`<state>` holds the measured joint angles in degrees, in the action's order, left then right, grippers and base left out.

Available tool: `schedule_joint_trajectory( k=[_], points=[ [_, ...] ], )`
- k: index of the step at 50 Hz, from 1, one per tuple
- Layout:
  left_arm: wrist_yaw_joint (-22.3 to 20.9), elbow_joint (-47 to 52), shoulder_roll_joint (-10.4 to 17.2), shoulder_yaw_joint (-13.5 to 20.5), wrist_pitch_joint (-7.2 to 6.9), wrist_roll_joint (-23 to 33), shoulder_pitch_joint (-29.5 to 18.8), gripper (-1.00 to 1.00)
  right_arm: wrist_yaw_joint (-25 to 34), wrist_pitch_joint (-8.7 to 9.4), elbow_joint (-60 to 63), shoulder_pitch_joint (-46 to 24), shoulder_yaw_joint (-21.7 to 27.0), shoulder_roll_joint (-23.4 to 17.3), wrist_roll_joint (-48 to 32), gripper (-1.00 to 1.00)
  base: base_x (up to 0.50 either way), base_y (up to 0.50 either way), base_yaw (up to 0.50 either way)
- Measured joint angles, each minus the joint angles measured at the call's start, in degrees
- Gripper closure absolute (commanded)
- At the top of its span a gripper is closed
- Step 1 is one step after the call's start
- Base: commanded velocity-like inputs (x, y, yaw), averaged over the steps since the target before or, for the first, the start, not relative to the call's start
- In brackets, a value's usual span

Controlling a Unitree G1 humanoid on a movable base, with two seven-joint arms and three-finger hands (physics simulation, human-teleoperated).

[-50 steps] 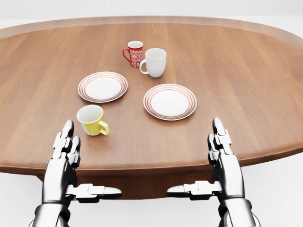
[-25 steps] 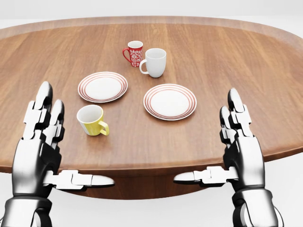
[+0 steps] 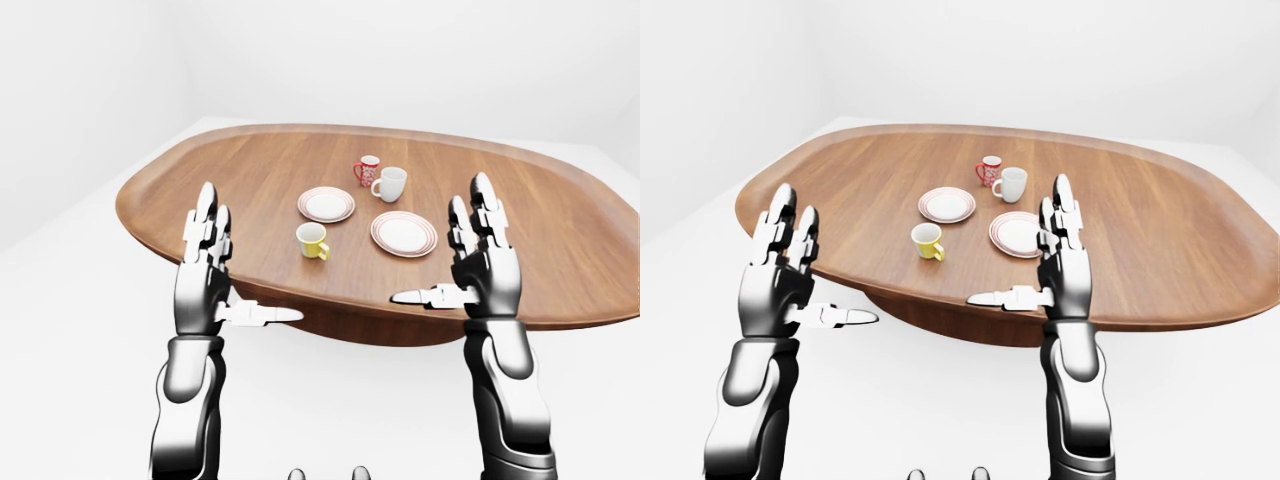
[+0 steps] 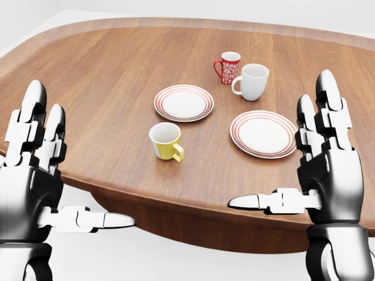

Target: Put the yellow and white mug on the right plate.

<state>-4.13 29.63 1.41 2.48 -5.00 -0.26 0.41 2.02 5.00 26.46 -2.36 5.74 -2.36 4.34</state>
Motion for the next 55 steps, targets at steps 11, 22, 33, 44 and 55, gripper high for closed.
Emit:
schedule_joint_trajectory(
  k=[11, 22, 33, 44, 55],
  points=[
    [-0.07, 0.38, -0.01, -0.02, 0.00, 0.04, 0.29, -1.00, -0.10, 0.00, 1.98, 0.05, 0.56, -0.15, 1.58, -1.00, 0.31, 0.07, 0.00],
    [-0.08, 0.46, -0.06, -0.12, 0.00, 0.10, 0.15, -1.00, -0.01, 0.00, 2.33, 0.01, 0.54, -0.25, 1.85, -1.00, 0.49, 0.12, 0.00],
    [-0.12, 0.66, -0.08, -0.20, 0.00, 0.12, 0.19, -1.00, 0.13, 0.00, 2.23, 0.03, 0.44, -0.26, 1.62, -1.00, 0.49, 0.12, 0.00],
    [-0.13, 0.40, -0.15, -0.41, 0.00, 0.19, 0.06, -1.00, 0.15, 0.00, 1.14, -0.30, 0.01, -0.27, 0.44, -1.00, 0.22, 0.05, 0.00],
    [-0.17, 0.46, -0.15, -0.45, 0.00, 0.22, 0.38, -1.00, 1.32, 0.00, 2.37, 0.69, -0.04, -0.09, 1.08, -1.00, 0.37, 0.09, 0.00]
  ],
)
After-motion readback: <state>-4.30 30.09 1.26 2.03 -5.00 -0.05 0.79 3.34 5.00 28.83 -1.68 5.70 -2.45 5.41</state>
